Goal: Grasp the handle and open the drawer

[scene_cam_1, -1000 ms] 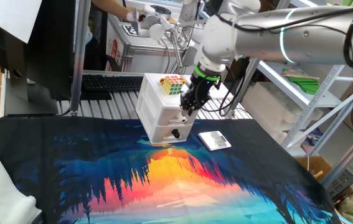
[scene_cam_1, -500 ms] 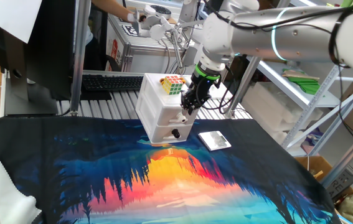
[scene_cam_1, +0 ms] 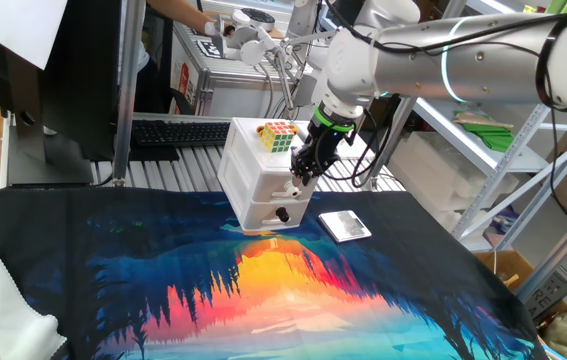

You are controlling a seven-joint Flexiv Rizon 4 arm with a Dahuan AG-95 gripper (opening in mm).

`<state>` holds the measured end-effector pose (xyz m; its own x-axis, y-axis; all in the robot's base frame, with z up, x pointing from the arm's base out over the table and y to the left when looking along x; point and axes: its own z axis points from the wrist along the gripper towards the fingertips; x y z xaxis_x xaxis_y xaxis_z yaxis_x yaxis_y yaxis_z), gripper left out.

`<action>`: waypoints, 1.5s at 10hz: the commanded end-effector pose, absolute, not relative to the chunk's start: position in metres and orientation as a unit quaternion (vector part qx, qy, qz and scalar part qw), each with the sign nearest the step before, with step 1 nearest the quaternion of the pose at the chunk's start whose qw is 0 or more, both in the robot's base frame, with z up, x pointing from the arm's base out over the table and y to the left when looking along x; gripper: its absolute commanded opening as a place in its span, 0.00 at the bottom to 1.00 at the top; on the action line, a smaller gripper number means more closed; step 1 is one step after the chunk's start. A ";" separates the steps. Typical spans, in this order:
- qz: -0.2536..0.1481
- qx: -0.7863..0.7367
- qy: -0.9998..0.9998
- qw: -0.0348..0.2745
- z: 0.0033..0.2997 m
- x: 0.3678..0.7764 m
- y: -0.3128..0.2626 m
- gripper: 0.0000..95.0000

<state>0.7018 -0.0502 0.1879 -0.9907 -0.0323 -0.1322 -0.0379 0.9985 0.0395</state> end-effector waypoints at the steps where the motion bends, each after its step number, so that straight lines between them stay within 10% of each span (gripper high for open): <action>1: 0.024 -0.003 0.997 0.069 0.186 0.706 -0.052 0.20; 2: 0.028 0.005 0.997 0.069 0.186 0.706 -0.052 0.20; 3: 0.033 0.021 0.997 0.071 0.185 0.706 -0.052 0.40; 15: 0.050 0.063 0.993 0.090 0.169 0.710 -0.041 0.40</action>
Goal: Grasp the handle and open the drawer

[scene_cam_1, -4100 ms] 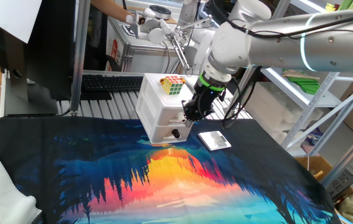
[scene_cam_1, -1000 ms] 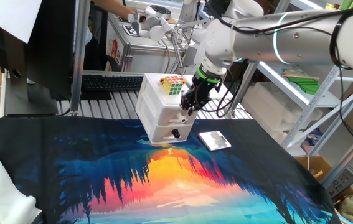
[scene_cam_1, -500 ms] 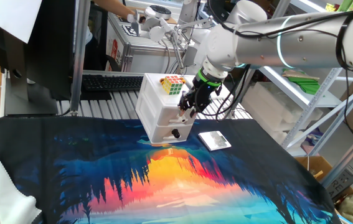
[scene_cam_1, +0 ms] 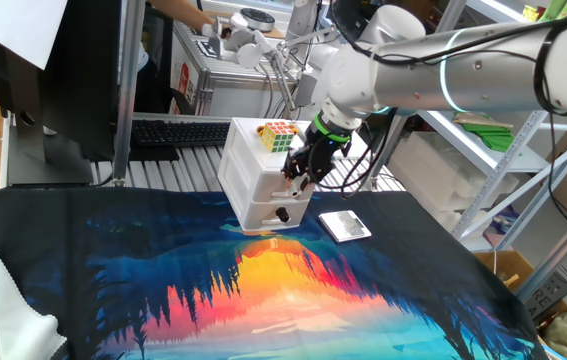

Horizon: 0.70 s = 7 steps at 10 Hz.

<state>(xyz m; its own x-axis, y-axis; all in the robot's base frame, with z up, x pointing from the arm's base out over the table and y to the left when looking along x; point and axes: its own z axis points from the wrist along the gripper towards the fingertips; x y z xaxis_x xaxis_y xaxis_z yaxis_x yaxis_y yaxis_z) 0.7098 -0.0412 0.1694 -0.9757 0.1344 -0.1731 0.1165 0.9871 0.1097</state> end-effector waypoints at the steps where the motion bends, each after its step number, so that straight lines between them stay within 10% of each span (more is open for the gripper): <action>1: 0.050 0.061 0.993 0.090 0.169 0.711 -0.041 0.40; 4: 0.051 0.057 0.993 0.090 0.167 0.713 -0.042 0.40; 5: 0.052 0.057 0.993 0.089 0.166 0.713 -0.043 0.20; 7: 0.052 0.054 0.993 0.089 0.164 0.714 -0.044 0.20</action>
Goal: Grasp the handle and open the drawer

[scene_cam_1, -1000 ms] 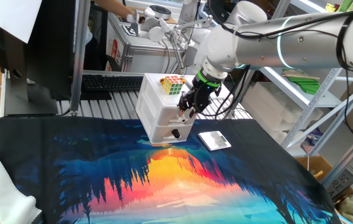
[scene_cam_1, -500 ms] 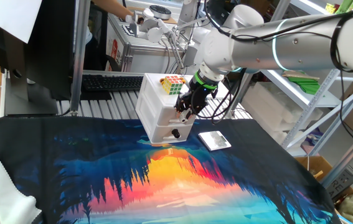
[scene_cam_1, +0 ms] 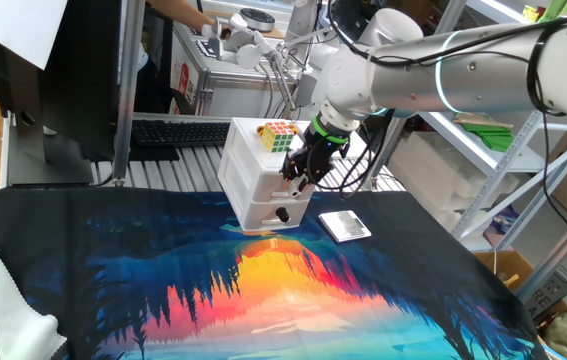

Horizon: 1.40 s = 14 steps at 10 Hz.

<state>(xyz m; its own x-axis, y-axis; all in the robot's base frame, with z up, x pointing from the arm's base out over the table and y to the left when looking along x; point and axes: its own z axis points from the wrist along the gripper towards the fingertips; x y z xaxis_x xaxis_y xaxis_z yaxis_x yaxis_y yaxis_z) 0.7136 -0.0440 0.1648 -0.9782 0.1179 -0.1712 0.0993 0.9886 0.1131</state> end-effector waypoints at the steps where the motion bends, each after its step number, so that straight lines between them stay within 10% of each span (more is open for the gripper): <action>1: 0.052 0.054 0.993 0.089 0.164 0.714 -0.044 0.20; 8: 0.051 0.049 0.994 0.088 0.163 0.713 -0.044 0.20; 9: 0.051 0.048 0.994 0.088 0.163 0.712 -0.045 0.00; 14: 0.051 0.046 0.994 0.083 0.164 0.708 -0.044 0.00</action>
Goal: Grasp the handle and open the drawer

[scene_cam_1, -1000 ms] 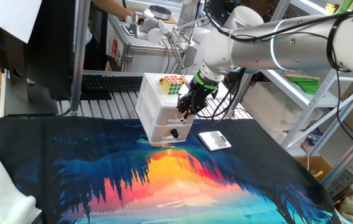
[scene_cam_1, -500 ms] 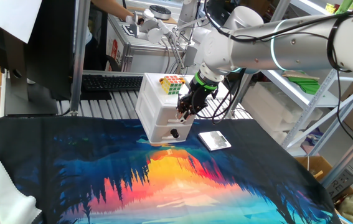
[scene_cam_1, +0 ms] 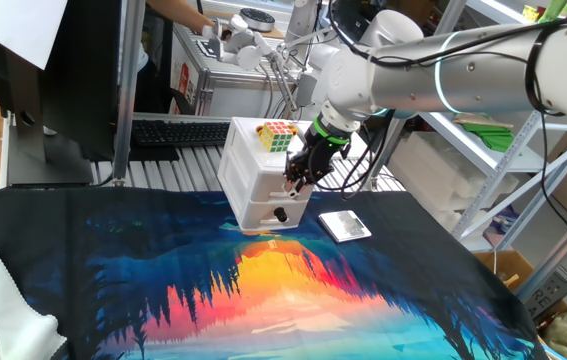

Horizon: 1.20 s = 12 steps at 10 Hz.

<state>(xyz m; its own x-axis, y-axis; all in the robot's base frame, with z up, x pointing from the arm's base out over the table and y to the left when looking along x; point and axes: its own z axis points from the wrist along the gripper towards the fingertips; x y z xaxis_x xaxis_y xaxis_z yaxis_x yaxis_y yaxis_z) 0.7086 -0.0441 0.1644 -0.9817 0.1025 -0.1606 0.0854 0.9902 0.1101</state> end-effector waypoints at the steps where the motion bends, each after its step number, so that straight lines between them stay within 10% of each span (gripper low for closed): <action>1: 0.051 0.046 0.994 0.083 0.164 0.707 -0.044 0.00; 12: 0.052 0.054 0.994 0.074 0.167 0.687 -0.036 0.00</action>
<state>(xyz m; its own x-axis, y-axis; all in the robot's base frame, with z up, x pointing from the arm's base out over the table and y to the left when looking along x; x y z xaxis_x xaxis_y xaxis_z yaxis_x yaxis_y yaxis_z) 0.6850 -0.0360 0.1668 -0.9830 0.1167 -0.1420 0.1019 0.9889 0.1079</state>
